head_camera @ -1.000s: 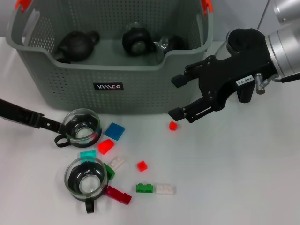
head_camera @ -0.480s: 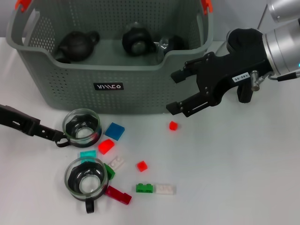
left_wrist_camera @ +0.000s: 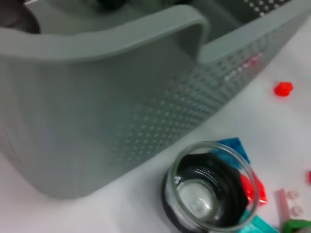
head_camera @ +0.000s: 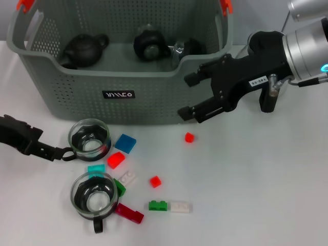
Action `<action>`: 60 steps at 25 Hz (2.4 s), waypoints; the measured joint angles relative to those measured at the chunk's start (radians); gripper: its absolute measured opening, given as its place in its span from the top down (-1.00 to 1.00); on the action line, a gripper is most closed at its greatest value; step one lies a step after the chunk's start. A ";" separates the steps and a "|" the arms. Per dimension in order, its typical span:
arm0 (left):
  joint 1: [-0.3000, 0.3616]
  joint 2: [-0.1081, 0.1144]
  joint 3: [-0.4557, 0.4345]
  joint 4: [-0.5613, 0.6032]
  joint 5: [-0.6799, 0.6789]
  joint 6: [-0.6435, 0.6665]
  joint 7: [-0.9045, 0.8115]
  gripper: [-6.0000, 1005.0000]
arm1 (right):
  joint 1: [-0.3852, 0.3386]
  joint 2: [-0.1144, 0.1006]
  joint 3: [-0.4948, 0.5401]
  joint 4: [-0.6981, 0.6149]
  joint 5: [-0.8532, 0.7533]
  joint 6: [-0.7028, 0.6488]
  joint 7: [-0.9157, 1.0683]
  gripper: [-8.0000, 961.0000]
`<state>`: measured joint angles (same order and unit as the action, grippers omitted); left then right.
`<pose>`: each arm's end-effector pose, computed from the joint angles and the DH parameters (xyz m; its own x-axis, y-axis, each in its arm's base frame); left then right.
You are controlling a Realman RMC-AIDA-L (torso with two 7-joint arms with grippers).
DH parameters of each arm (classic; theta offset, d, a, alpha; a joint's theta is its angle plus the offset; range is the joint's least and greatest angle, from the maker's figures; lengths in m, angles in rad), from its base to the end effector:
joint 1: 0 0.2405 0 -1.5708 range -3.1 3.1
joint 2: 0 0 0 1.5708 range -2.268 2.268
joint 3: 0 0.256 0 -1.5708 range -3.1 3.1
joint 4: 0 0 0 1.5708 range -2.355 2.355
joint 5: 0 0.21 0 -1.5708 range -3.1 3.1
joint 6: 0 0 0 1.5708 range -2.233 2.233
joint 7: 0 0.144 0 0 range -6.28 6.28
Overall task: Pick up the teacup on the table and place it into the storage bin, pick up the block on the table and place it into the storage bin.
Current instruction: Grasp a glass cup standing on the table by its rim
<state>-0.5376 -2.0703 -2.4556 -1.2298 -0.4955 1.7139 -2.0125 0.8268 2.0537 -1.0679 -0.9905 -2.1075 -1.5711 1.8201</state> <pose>-0.2846 0.3314 0.0860 0.7052 0.7090 0.0000 0.6530 -0.6495 -0.3896 0.1149 0.3878 0.0013 0.9758 -0.1503 -0.1590 -0.1622 -0.9846 -0.0649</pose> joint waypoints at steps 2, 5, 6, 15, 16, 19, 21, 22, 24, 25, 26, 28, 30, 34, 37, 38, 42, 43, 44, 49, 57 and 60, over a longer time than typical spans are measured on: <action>0.002 0.000 0.000 -0.019 -0.001 0.037 0.002 -0.69 | 0.003 0.001 0.004 0.000 0.000 0.007 0.000 -0.91; 0.004 -0.012 0.004 -0.056 0.003 0.094 -0.015 -0.69 | 0.009 0.002 0.006 0.000 0.000 0.016 0.002 -0.91; 0.004 -0.012 0.004 -0.056 0.003 0.094 -0.015 -0.69 | 0.011 0.002 0.006 0.000 0.000 0.018 0.002 -0.91; 0.003 -0.069 0.048 -0.106 0.044 0.175 -0.109 -0.69 | 0.022 0.002 0.007 0.007 -0.001 0.033 -0.011 -0.90; 0.003 -0.075 0.056 -0.104 0.051 0.172 -0.118 -0.69 | 0.023 0.001 0.006 0.009 -0.001 0.034 -0.012 -0.90; 0.004 -0.094 0.070 -0.100 0.077 0.164 -0.148 -0.69 | 0.025 -0.002 0.006 0.017 0.000 0.040 -0.018 -0.90; 0.004 -0.099 0.083 -0.088 0.083 0.163 -0.171 -0.69 | 0.025 -0.002 0.006 0.018 0.000 0.042 -0.021 -0.90; 0.004 -0.099 0.090 -0.083 0.084 0.161 -0.180 -0.69 | 0.025 -0.002 0.006 0.018 0.000 0.043 -0.022 -0.90; 0.004 -0.098 0.101 -0.070 0.084 0.154 -0.195 -0.69 | 0.026 -0.003 0.006 0.019 0.000 0.045 -0.023 -0.89; 0.004 -0.098 0.103 -0.061 0.084 0.149 -0.199 -0.69 | 0.026 -0.003 0.006 0.022 0.000 0.047 -0.024 -0.89; 0.004 -0.098 0.103 -0.052 0.084 0.146 -0.202 -0.69 | 0.026 -0.003 0.006 0.024 0.000 0.048 -0.025 -0.89; 0.002 -0.098 0.105 -0.027 0.084 0.134 -0.205 -0.68 | 0.026 -0.004 0.006 0.028 0.000 0.050 -0.029 -0.89; -0.002 -0.097 0.106 -0.007 0.085 0.119 -0.207 -0.68 | 0.026 -0.004 0.006 0.030 0.000 0.051 -0.031 -0.90; -0.006 -0.095 0.107 0.010 0.088 0.100 -0.210 -0.68 | 0.026 -0.004 0.006 0.037 0.000 0.054 -0.032 -0.90; -0.010 -0.094 0.109 0.021 0.091 0.089 -0.218 -0.68 | 0.027 -0.004 0.006 0.039 0.000 0.056 -0.033 -0.90; -0.012 -0.093 0.112 0.024 0.091 0.086 -0.220 -0.68 | 0.027 -0.004 0.006 0.039 0.000 0.056 -0.033 -0.90; -0.016 -0.093 0.123 0.051 0.099 0.058 -0.225 -0.68 | 0.027 -0.004 0.006 0.039 0.000 0.057 -0.035 -0.90; -0.018 -0.093 0.125 0.057 0.101 0.053 -0.226 -0.68 | 0.027 -0.004 0.006 0.039 0.000 0.057 -0.035 -0.90; -0.020 -0.094 0.127 0.065 0.103 0.045 -0.226 -0.68 | 0.027 -0.004 0.006 0.039 0.000 0.057 -0.036 -0.90; -0.026 -0.094 0.131 0.078 0.104 0.031 -0.233 -0.68 | 0.028 -0.005 0.006 0.039 0.000 0.057 -0.036 -0.90; -0.039 -0.095 0.132 0.085 0.104 0.024 -0.237 -0.68 | 0.028 -0.006 0.006 0.039 0.000 0.062 -0.037 -0.90; -0.044 -0.095 0.132 0.103 0.104 0.018 -0.238 -0.68 | 0.028 -0.006 0.006 0.039 -0.002 0.066 -0.038 -0.90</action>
<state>-0.5817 -2.1657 -2.3239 -1.1273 -0.3911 1.7324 -2.2502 0.8544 2.0479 -1.0616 -0.9510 -2.1095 -1.5053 1.7825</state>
